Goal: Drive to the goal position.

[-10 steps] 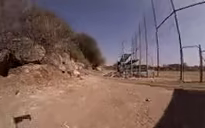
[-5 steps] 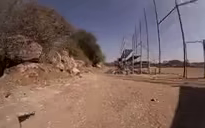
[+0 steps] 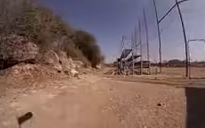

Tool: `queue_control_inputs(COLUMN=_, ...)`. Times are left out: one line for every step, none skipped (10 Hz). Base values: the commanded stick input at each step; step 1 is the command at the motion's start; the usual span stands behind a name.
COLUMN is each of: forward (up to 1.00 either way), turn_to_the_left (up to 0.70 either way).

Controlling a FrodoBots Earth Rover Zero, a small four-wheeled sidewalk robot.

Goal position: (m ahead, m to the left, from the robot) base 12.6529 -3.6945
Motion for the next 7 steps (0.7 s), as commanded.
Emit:
queue_control_inputs(forward=0.50, turn_to_the_left=0.00)
queue_control_inputs(forward=0.50, turn_to_the_left=0.00)
queue_control_inputs(forward=0.50, turn_to_the_left=0.00)
queue_control_inputs(forward=0.50, turn_to_the_left=0.00)
queue_control_inputs(forward=0.50, turn_to_the_left=0.00)
queue_control_inputs(forward=0.50, turn_to_the_left=0.00)
queue_control_inputs(forward=0.50, turn_to_the_left=0.00)
